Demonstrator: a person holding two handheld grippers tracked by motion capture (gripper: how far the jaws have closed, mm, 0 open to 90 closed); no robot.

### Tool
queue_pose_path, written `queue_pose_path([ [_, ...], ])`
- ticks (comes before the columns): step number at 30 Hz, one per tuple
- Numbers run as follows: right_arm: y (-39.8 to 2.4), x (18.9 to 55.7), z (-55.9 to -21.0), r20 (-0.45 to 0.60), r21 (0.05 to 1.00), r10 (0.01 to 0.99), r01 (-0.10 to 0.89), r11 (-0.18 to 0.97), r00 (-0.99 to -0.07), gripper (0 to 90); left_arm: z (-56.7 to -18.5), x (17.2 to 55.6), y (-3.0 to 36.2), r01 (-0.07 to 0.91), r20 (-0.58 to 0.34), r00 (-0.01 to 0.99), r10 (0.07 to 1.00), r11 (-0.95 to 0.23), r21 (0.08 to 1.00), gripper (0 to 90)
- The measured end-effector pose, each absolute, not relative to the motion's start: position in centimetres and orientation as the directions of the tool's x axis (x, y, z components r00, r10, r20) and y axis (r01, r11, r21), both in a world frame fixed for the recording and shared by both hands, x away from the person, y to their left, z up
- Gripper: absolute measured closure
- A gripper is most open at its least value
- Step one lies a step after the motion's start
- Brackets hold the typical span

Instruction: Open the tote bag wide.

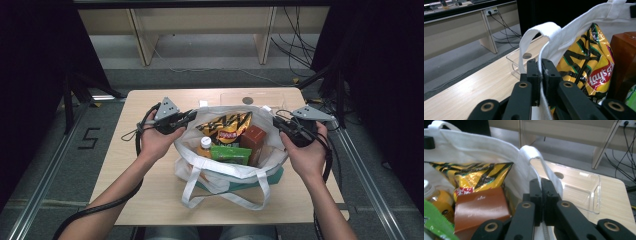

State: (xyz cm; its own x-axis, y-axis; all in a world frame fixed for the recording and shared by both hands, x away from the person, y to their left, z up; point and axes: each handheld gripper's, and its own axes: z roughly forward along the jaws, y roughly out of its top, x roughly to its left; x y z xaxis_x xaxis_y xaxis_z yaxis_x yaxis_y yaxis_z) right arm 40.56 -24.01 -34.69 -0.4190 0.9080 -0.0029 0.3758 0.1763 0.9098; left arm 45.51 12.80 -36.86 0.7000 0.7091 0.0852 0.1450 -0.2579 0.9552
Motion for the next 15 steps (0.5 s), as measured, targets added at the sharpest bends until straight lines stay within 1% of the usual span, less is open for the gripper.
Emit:
queue_pose_path([
  [1, -23.93, 40.46, -34.62, 0.026, 0.907, 0.91, 0.392, 0.152, -0.413, 88.6, -36.81, 45.5, 12.84, 0.141, 0.09, 0.701, 0.708, -0.261, 0.955, 83.0],
  [2, -24.02, 40.53, -34.56, 0.01, 0.911, 0.909, 0.379, 0.163, -0.416, 88.7, -36.79, 45.47, 12.86, 0.138, 0.09, 0.705, 0.703, -0.262, 0.955, 82.9],
  [3, -23.92, 40.44, -34.5, 0.023, 0.912, 0.912, 0.382, 0.149, -0.41, 88.7, -36.78, 45.43, 12.88, 0.133, 0.098, 0.708, 0.7, -0.268, 0.954, 83.0],
  [5, -23.79, 40.41, -34.33, 0.012, 0.913, 0.914, 0.378, 0.155, -0.405, 88.8, -36.76, 45.44, 12.91, 0.134, 0.1, 0.705, 0.703, -0.27, 0.953, 83.2],
  [6, -23.9, 40.54, -34.28, -0.01, 0.915, 0.911, 0.364, 0.175, -0.412, 88.8, -36.74, 45.53, 12.97, 0.133, 0.105, 0.705, 0.702, -0.276, 0.952, 83.3],
  [7, -23.66, 40.54, -34.33, 0.014, 0.918, 0.92, 0.371, 0.143, -0.391, 88.7, -36.75, 45.58, 12.99, 0.134, 0.106, 0.705, 0.701, -0.278, 0.951, 83.1],
  [8, -23.64, 40.61, -34.34, 0.02, 0.917, 0.92, 0.375, 0.139, -0.39, 88.8, -36.83, 45.65, 12.98, 0.136, 0.111, 0.699, 0.707, -0.284, 0.949, 82.8],
  [10, -23.79, 40.92, -34.33, -0.01, 0.916, 0.923, 0.367, 0.163, -0.385, 88.8, -36.99, 45.73, 12.99, 0.136, 0.13, 0.696, 0.706, -0.308, 0.942, 81.9],
  [11, -23.79, 41.08, -34.48, -0.016, 0.919, 0.924, 0.359, 0.164, -0.383, 88.7, -37.14, 45.78, 13.0, 0.144, 0.124, 0.695, 0.709, -0.305, 0.941, 81.8],
  [15, -23.7, 41.32, -34.55, -0.006, 0.919, 0.927, 0.364, 0.153, -0.376, 88.8, -37.37, 45.93, 13.05, 0.148, 0.134, 0.691, 0.71, -0.32, 0.936, 82.7],
])
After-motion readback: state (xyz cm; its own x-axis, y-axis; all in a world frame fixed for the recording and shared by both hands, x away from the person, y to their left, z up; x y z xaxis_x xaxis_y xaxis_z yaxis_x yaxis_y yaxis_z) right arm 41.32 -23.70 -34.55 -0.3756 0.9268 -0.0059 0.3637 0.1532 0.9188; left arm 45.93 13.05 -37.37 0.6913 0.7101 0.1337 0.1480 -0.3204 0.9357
